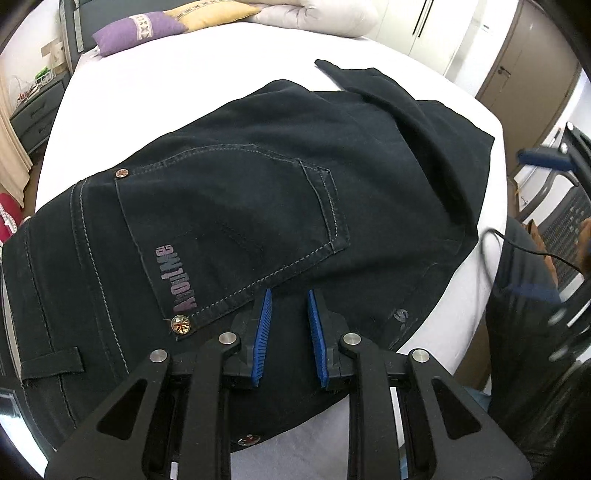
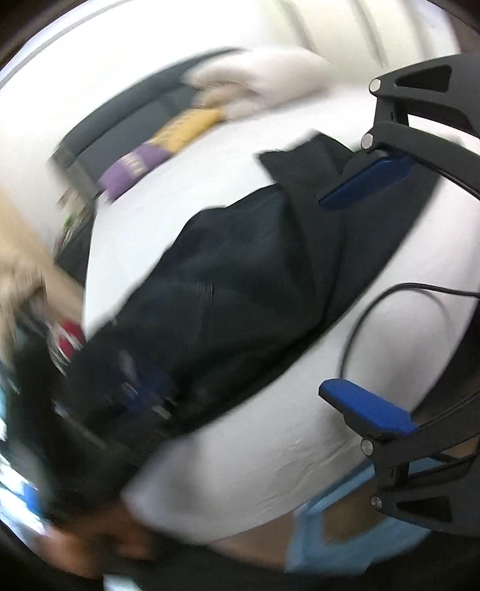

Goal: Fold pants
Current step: 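Open the right gripper and move it to the jeans leg hem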

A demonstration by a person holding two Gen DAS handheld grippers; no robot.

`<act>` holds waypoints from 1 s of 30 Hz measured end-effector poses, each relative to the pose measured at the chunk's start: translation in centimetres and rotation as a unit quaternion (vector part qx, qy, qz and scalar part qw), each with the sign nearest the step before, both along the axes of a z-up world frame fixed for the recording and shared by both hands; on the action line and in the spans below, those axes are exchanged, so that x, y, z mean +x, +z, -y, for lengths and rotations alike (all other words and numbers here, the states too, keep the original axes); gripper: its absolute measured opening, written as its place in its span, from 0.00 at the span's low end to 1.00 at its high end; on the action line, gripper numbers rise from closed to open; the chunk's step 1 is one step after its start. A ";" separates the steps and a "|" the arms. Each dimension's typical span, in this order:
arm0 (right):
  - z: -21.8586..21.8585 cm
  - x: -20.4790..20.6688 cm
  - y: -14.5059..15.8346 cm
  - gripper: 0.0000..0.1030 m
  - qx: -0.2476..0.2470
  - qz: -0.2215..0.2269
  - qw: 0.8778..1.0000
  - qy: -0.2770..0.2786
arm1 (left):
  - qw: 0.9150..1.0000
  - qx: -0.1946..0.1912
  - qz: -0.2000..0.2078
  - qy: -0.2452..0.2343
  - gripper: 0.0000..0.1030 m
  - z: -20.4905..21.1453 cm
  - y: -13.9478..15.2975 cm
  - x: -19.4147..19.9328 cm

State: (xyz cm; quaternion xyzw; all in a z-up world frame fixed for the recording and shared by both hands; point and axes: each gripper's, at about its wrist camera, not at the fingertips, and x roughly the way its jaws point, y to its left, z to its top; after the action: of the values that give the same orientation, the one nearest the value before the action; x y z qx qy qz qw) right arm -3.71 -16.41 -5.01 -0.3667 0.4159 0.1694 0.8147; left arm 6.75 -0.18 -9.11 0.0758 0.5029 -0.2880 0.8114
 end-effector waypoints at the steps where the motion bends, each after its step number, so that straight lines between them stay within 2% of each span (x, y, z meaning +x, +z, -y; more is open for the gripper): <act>1: 1.6 0.8 1.3 0.87 0.044 -0.021 0.998 -0.030 | 1.000 -0.002 -0.002 0.002 0.19 0.0 0.0 0.1; 2: 3.3 1.9 2.5 0.80 0.095 -0.045 0.993 -0.060 | 1.000 -0.003 -0.001 0.003 0.19 0.1 -0.1 0.0; 3: 5.7 3.3 4.0 0.77 0.164 -0.068 0.979 -0.099 | 1.000 -0.002 0.000 0.004 0.19 0.2 -0.1 0.1; 5: 9.7 5.7 6.1 0.77 0.271 -0.083 0.946 -0.161 | 1.000 0.000 0.003 0.007 0.19 0.1 -0.8 -0.5; 6: 11.7 7.3 7.0 0.76 0.307 -0.076 0.928 -0.196 | 1.000 0.001 0.003 0.008 0.19 0.0 -0.8 -0.6; 9: 15.6 11.8 8.2 0.76 0.359 -0.039 0.896 -0.258 | 1.000 0.002 0.004 0.014 0.19 0.1 -0.7 -0.7; 12: 17.6 17.1 7.6 0.76 0.371 -0.029 0.875 -0.311 | 1.000 -0.001 0.002 0.019 0.19 0.2 -0.7 -0.3; 17: 17.3 26.3 3.5 0.74 0.323 -0.025 0.876 -0.357 | 1.000 -0.009 -0.003 0.028 0.19 -0.2 -0.8 -0.2; 19: 17.1 29.6 1.0 0.69 0.280 -0.024 0.879 -0.384 | 0.999 -0.012 -0.006 0.031 0.19 -0.4 -0.9 -0.1; 24: 18.6 35.2 -5.3 0.68 0.245 -0.062 0.855 -0.453 | 0.999 -0.026 -0.016 0.037 0.19 -1.2 -1.1 0.3; 26: 18.9 36.4 -7.2 0.68 0.235 -0.075 0.850 -0.466 | 0.999 -0.028 -0.019 0.038 0.19 -1.4 -1.1 0.5; 28: 18.6 36.8 -8.0 0.68 0.218 -0.066 0.858 -0.460 | 0.998 -0.030 -0.022 0.040 0.19 -1.5 -1.2 0.6; 29: 18.4 37.0 -8.1 0.62 0.212 -0.055 0.865 -0.451 | 0.998 -0.030 -0.023 0.040 0.19 -1.6 -1.1 0.7; 30: 18.5 37.1 -8.1 0.53 0.216 -0.053 0.869 -0.443 | 0.999 -0.029 -0.023 0.039 0.19 -1.6 -1.1 0.7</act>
State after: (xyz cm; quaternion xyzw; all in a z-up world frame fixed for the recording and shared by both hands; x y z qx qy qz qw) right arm 33.43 -34.88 -13.11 0.0507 0.5303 -0.1043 0.8398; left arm 7.50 1.47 -10.22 0.0260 0.5158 -0.2720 0.8120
